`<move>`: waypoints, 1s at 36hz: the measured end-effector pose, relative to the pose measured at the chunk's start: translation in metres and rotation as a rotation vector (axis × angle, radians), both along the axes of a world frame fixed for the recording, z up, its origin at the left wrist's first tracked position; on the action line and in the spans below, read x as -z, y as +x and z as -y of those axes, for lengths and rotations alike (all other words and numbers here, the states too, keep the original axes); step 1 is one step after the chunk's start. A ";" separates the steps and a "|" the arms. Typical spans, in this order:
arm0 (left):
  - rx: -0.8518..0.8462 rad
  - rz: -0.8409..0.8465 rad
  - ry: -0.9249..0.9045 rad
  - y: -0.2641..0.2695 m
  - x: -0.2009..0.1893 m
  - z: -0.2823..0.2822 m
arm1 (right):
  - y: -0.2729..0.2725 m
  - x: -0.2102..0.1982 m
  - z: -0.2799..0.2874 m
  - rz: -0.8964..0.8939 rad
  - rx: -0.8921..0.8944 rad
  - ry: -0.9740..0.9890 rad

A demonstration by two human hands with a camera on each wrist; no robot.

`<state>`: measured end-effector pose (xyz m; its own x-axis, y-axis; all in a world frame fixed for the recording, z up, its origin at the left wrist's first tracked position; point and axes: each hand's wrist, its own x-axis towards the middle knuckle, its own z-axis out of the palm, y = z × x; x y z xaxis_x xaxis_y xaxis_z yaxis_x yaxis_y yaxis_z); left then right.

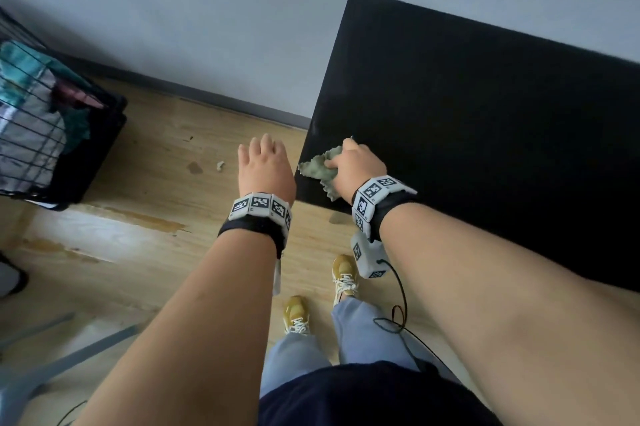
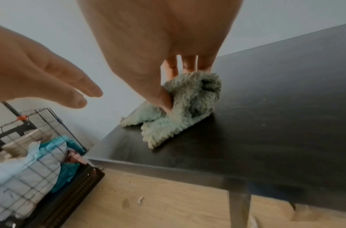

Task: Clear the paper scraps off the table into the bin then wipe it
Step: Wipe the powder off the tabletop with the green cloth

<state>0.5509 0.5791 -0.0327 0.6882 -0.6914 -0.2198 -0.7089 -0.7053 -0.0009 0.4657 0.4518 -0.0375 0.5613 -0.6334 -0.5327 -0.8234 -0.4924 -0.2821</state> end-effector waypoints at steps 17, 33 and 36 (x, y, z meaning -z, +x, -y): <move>-0.042 -0.008 0.041 0.035 0.013 0.028 | 0.050 -0.017 0.084 -0.103 0.199 -0.174; -0.114 -0.018 0.049 0.047 0.021 0.045 | 0.087 -0.004 0.091 0.013 -0.367 -0.266; -0.110 -0.014 0.046 0.044 0.019 0.041 | 0.078 -0.003 0.077 0.080 -0.389 -0.260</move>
